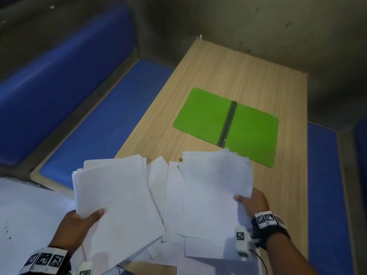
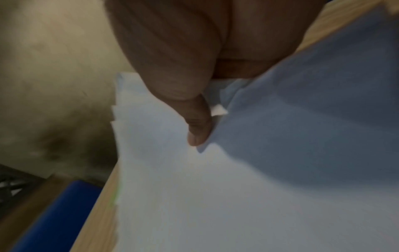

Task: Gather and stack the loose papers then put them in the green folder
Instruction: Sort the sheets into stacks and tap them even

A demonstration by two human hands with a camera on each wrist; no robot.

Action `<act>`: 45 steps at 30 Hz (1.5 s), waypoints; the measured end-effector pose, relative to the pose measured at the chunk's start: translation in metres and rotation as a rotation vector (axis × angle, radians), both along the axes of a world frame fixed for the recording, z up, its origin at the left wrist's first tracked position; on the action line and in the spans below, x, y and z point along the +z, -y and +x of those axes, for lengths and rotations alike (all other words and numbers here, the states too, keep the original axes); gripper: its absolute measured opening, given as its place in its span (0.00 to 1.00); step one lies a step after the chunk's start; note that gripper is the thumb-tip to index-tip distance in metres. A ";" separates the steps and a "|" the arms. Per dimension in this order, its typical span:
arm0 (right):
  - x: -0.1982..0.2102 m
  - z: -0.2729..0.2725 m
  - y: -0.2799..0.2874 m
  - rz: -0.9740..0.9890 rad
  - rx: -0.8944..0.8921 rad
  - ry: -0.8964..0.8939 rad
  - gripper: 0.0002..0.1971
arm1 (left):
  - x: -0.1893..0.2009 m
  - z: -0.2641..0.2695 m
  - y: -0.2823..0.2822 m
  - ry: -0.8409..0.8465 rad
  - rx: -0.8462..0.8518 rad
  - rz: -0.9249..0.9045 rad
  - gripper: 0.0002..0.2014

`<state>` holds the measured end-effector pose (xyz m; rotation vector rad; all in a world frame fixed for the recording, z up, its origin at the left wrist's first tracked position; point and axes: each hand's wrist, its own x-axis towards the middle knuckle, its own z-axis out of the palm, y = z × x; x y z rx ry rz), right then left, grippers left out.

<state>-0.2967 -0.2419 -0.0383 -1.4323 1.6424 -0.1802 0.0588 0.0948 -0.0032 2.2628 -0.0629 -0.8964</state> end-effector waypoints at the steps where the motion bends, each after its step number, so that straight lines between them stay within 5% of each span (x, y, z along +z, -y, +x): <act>1: -0.008 0.009 0.001 0.018 0.013 -0.043 0.18 | -0.001 0.000 0.000 -0.001 -0.001 -0.005 0.15; 8: -0.027 0.088 -0.015 0.033 0.052 -0.407 0.40 | -0.006 -0.003 0.003 0.004 -0.022 0.022 0.16; 11: -0.035 0.103 -0.027 0.014 -0.016 -0.350 0.30 | -0.009 -0.004 0.004 0.008 -0.024 0.034 0.15; 15: -0.039 0.099 -0.020 0.081 0.016 -0.267 0.04 | -0.007 -0.003 0.004 0.002 -0.020 0.025 0.14; 22: 0.004 0.073 -0.006 0.078 0.035 0.081 0.19 | -0.001 0.015 0.001 -0.045 0.066 0.005 0.16; 28: 0.053 0.036 0.002 -0.031 -0.348 0.292 0.24 | 0.013 0.031 0.000 -0.043 0.232 -0.117 0.19; 33: 0.051 0.013 -0.023 0.066 -0.668 0.204 0.27 | 0.032 0.006 0.021 -0.055 0.293 -0.314 0.14; 37: 0.039 0.010 -0.063 0.290 -0.783 0.205 0.27 | 0.008 -0.031 0.045 -0.151 0.139 -0.290 0.09; 40: 0.032 0.009 -0.085 0.339 -0.870 0.218 0.28 | -0.026 -0.058 0.059 -0.082 -0.123 -0.089 0.11; 43: 0.041 0.001 -0.093 0.338 -0.863 0.342 0.43 | -0.043 -0.079 0.071 0.095 -0.340 0.069 0.13; 45: 0.048 -0.016 -0.087 0.303 -0.856 0.432 0.70 | -0.049 -0.080 0.071 0.128 -0.356 0.120 0.11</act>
